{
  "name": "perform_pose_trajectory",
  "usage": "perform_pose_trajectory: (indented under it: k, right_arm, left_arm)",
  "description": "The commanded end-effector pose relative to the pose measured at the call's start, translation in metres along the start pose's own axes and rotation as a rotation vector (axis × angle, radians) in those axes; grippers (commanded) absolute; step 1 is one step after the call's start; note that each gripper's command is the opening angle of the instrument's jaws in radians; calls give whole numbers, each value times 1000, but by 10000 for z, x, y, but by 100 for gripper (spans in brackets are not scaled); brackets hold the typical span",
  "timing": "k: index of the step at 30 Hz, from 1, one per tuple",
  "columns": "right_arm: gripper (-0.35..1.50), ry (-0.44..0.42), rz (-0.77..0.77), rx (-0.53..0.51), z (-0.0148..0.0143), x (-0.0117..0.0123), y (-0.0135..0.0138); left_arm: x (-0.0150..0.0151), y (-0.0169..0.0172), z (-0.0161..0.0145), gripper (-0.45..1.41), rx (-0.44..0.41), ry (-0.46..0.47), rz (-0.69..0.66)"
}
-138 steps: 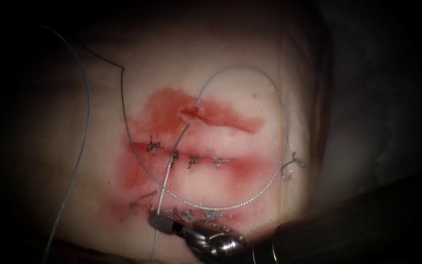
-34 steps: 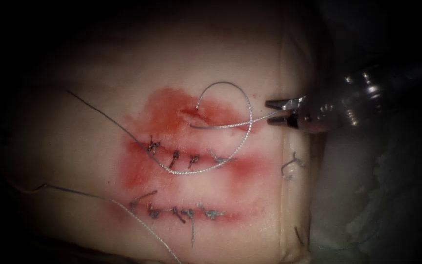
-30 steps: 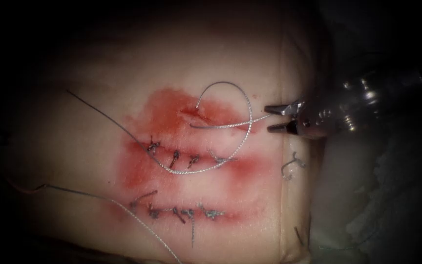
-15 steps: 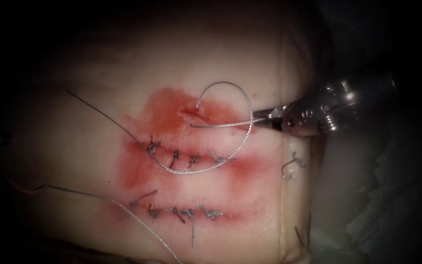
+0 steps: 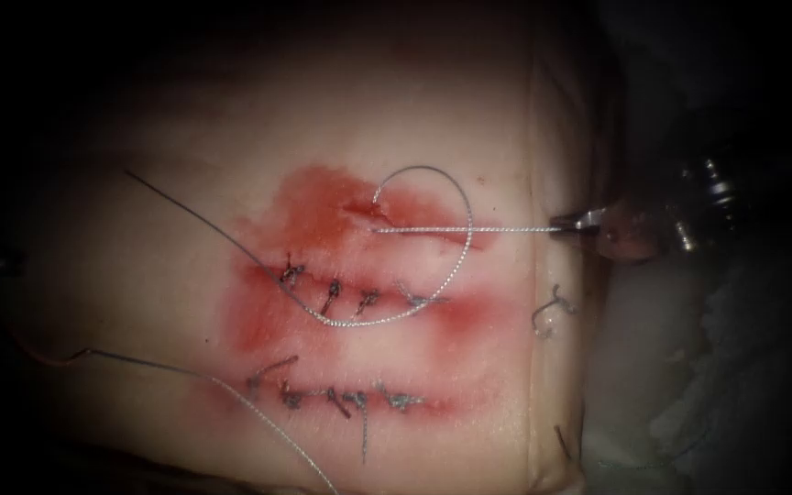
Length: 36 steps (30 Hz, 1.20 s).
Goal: Wound Closure
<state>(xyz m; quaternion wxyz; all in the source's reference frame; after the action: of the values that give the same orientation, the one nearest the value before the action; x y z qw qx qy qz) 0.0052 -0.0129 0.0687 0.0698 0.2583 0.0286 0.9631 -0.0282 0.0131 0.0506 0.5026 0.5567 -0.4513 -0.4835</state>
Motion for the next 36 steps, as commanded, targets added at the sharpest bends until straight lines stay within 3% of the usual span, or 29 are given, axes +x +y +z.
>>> perform_pose_trajectory:
  k: [1,12,36]
  right_arm:
    - [-35,3,10,5,-1,14,5]
    - [-35,43,74,6,-49,103,22]
    - [-35,105,214,25,-109,226,53]
  left_arm:
    - [-6,3,6,-45,1,0,4]
    - [-6,4,7,-45,2,2,0]
    - [-6,4,7,-45,-2,1,0]
